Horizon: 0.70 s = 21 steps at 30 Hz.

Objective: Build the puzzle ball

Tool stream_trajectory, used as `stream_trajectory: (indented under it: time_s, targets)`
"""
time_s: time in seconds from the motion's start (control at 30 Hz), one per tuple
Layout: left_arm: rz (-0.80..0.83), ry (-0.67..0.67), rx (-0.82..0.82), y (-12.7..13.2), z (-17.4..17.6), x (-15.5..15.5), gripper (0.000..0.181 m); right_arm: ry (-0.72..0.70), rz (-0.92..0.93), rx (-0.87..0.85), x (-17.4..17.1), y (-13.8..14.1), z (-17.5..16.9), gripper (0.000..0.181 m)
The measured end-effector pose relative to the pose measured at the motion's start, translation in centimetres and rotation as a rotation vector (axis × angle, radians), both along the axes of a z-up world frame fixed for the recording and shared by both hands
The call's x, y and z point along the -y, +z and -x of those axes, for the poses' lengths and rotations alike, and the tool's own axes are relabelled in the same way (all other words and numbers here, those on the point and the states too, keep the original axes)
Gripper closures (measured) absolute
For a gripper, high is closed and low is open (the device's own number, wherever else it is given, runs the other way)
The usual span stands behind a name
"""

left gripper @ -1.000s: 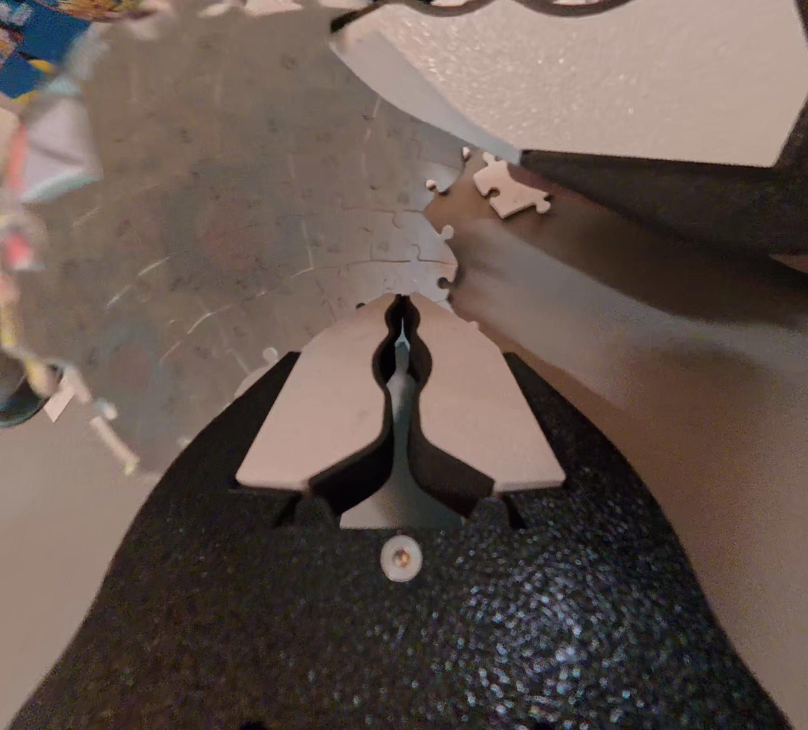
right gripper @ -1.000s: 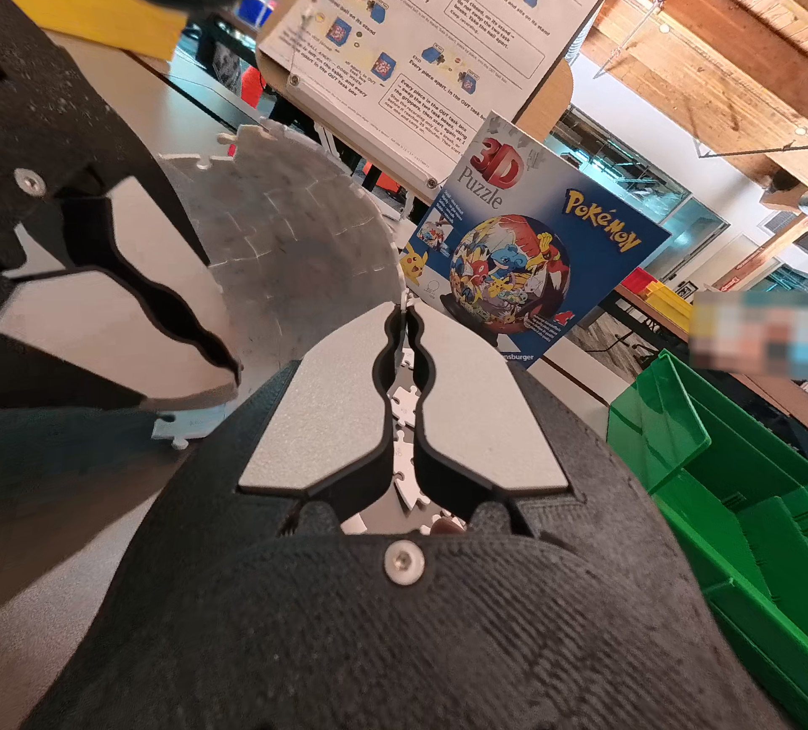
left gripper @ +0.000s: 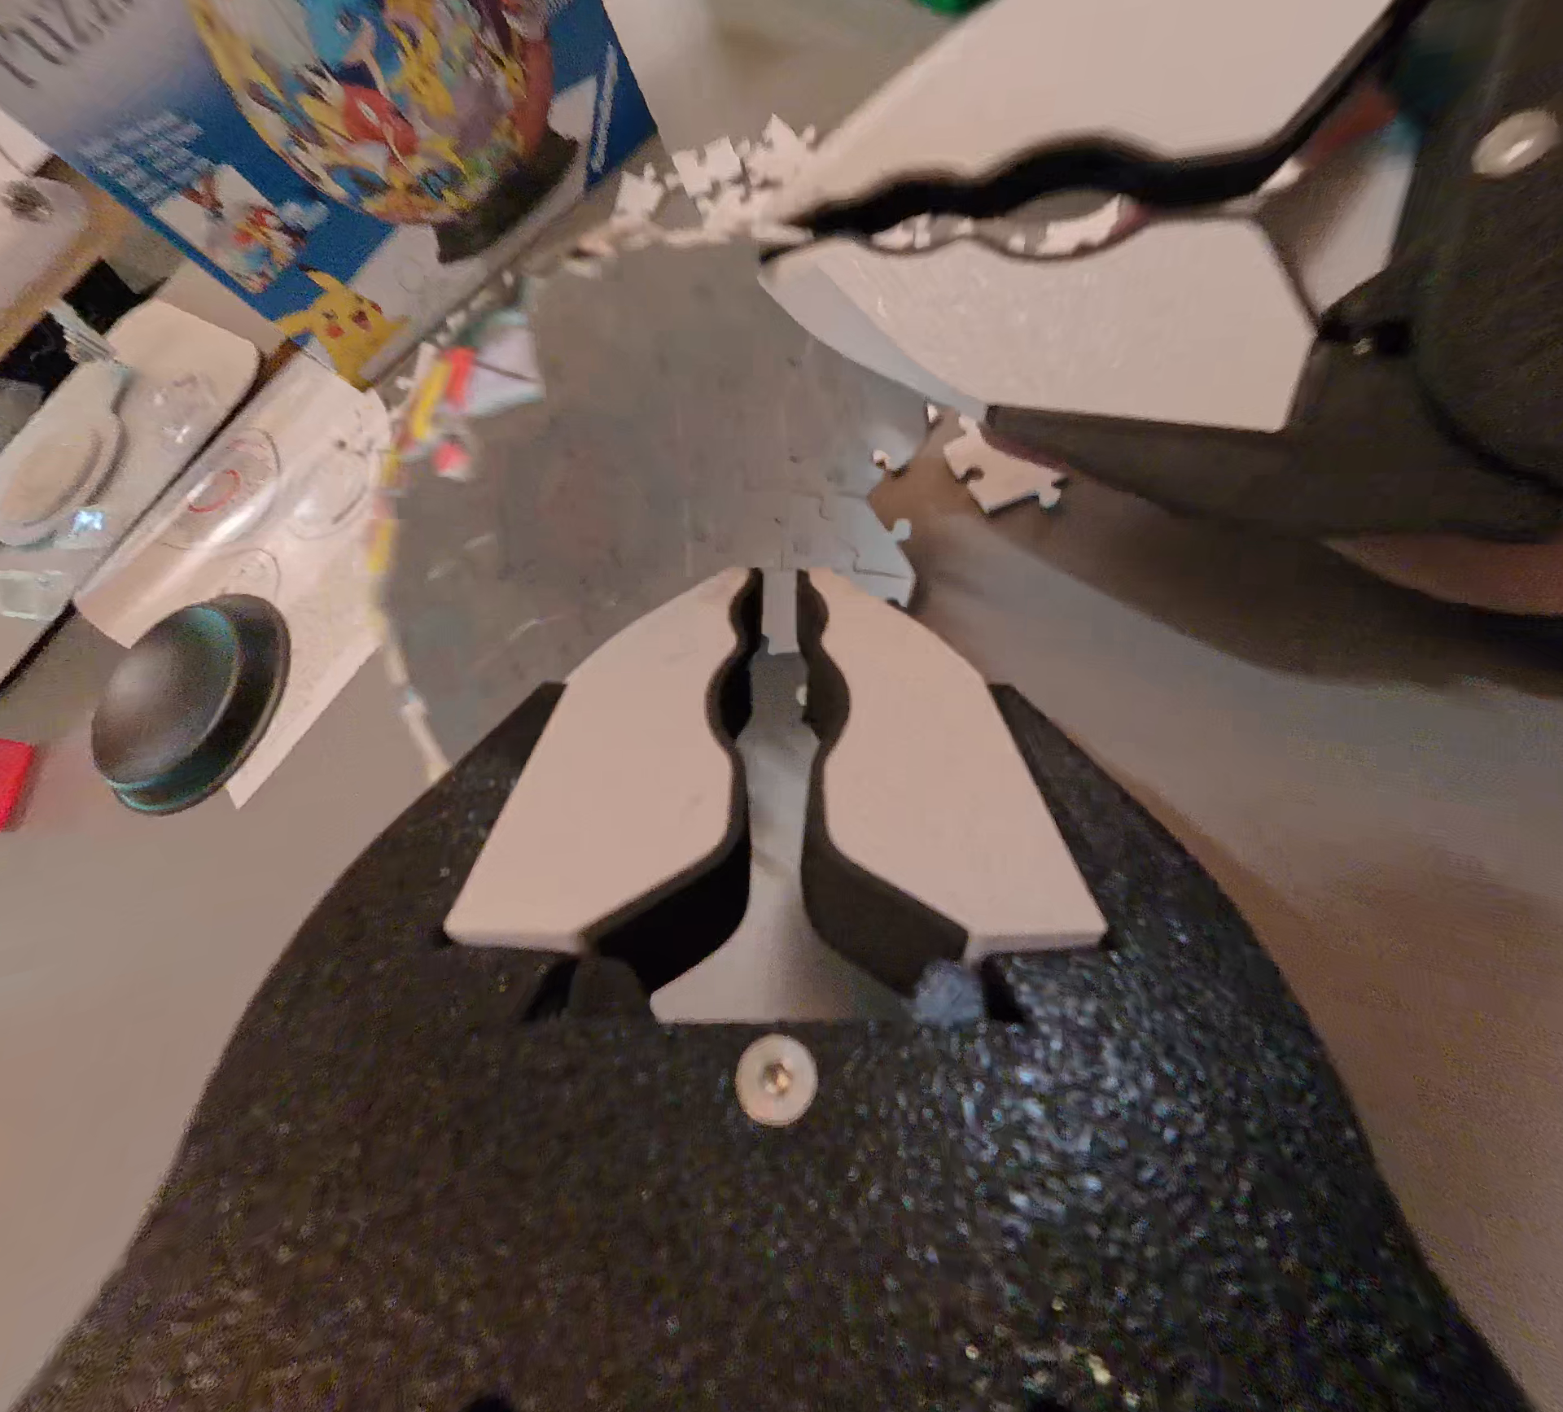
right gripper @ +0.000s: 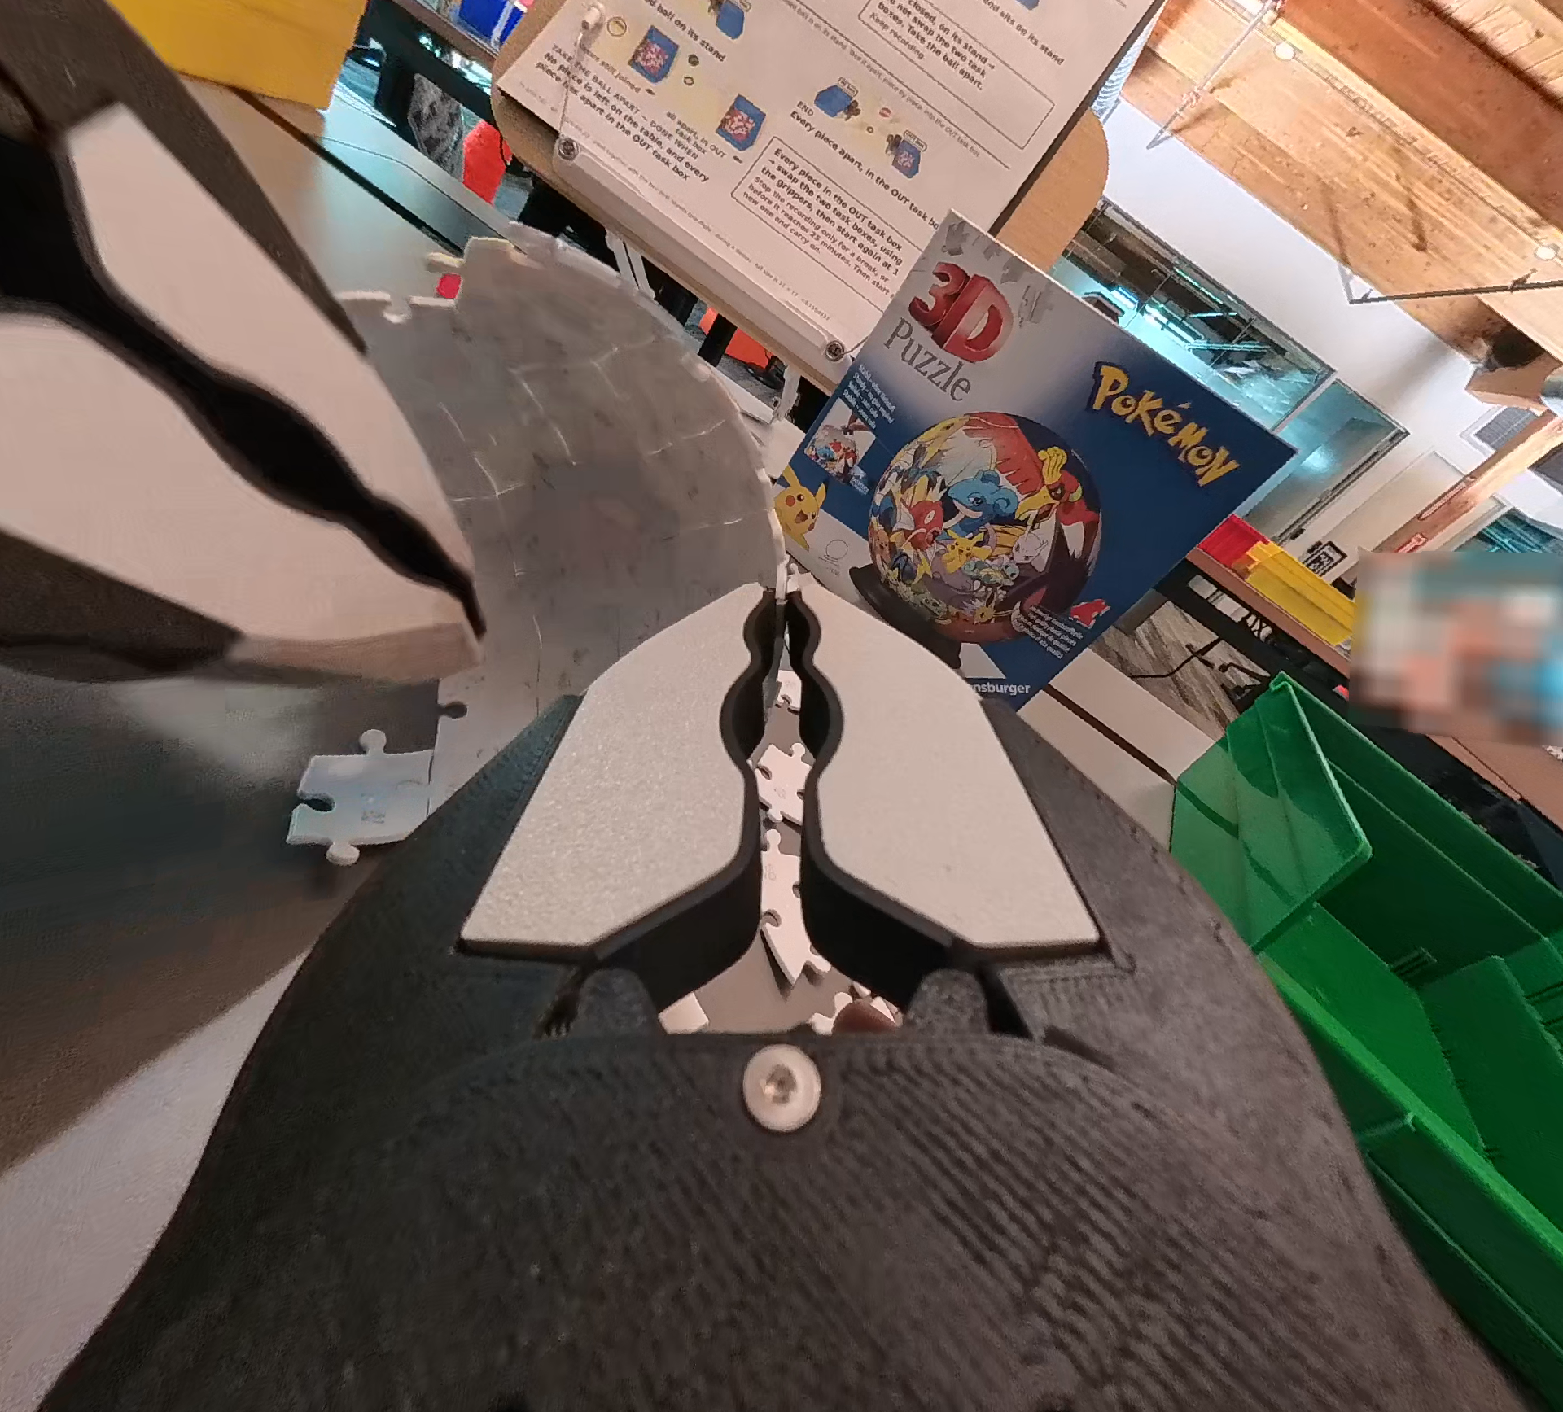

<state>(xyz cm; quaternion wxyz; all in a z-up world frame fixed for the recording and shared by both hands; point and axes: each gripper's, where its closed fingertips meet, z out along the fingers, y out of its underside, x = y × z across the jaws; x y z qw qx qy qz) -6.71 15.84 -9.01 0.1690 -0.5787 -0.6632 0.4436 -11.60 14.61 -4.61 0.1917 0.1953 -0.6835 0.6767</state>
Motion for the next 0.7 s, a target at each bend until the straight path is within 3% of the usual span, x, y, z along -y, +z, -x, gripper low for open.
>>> stream_trajectory:
  time_s: [0.27, 0.47, 0.57, 0.7]
  targets:
    - [-0.012, -0.019, -0.204, 5.4, -1.7, 0.2, 0.169, -0.002, -0.001, -0.003, 0.0, 0.0, 0.0, 0.179]
    - [0.055, 0.071, -0.283, 10.2, -3.8, 4.6, 0.162, -0.006, -0.004, -0.002, 0.0, 0.0, 0.1, 0.178]
    - [0.044, 0.106, -0.184, 9.8, -4.0, 7.9, 0.151, -0.005, -0.003, -0.001, 0.0, 0.0, 0.1, 0.178]
    - [0.117, 0.096, -0.041, 8.6, -3.3, 12.3, 0.153, -0.006, -0.004, -0.002, 0.0, -0.1, 0.1, 0.178]
